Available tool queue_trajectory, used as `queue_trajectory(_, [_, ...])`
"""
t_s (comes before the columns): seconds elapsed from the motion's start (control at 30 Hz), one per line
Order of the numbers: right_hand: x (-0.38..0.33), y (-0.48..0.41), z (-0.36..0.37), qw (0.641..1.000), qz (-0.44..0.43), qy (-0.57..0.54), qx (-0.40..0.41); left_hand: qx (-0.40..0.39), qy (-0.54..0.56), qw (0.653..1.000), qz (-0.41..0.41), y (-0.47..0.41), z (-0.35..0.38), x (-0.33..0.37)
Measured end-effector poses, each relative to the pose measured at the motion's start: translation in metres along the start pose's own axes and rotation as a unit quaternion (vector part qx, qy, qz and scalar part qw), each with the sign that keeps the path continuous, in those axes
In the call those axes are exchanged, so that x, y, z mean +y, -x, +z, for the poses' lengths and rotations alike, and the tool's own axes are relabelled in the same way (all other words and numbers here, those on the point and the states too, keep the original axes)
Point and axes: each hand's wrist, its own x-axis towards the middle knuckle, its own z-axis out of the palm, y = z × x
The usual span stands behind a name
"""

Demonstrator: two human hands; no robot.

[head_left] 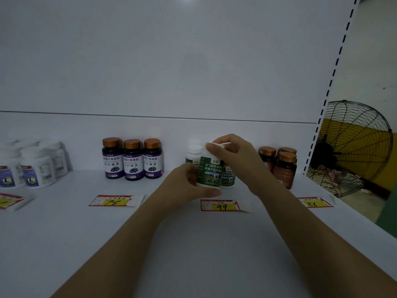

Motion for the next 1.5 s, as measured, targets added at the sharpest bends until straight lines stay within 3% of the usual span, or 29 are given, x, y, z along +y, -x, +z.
queue_trajectory(0.17, [0.0002, -0.0012, -0.0029, 0.998, 0.022, -0.063, 0.002, -0.051, 0.038, 0.998, -0.021, 0.0016, 0.0003, 0.0028])
queue_trajectory(0.4, [0.0030, -0.0043, -0.0021, 0.985, 0.061, -0.157, -0.043, 0.010, 0.050, 0.999, -0.003, -0.0004, -0.0001, 0.0001])
queue_trajectory(0.5, [0.0044, -0.0033, 0.0020, 0.989, 0.066, -0.124, -0.043, 0.032, 0.025, 0.999, 0.009, 0.0000, 0.0018, -0.0007])
queue_trajectory(0.73, [0.0053, -0.0030, -0.0071, 0.981, 0.057, -0.179, -0.048, -0.030, 0.092, 0.995, -0.011, 0.0008, 0.0011, 0.0045])
queue_trajectory(0.83, [0.0031, -0.0030, -0.0061, 0.968, 0.064, -0.230, -0.071, -0.012, 0.082, 0.997, -0.011, 0.0003, 0.0012, 0.0041])
queue_trajectory(1.03, [0.0038, -0.0002, 0.0019, 0.991, 0.042, -0.119, -0.053, 0.035, 0.030, 0.999, 0.022, 0.0020, 0.0034, 0.0050])
queue_trajectory(1.2, [0.0043, -0.0021, -0.0064, 0.975, 0.050, -0.211, -0.054, 0.007, 0.119, 0.993, -0.013, 0.0003, 0.0001, 0.0069])
queue_trajectory(1.3, [0.0040, -0.0028, -0.0072, 0.966, 0.058, -0.240, -0.082, -0.009, 0.109, 0.994, -0.029, 0.0001, 0.0005, 0.0075])
queue_trajectory(1.5, [0.0053, -0.0005, 0.0007, 0.987, 0.042, -0.145, -0.062, 0.069, 0.034, 0.997, -0.009, 0.0008, 0.0038, 0.0070])
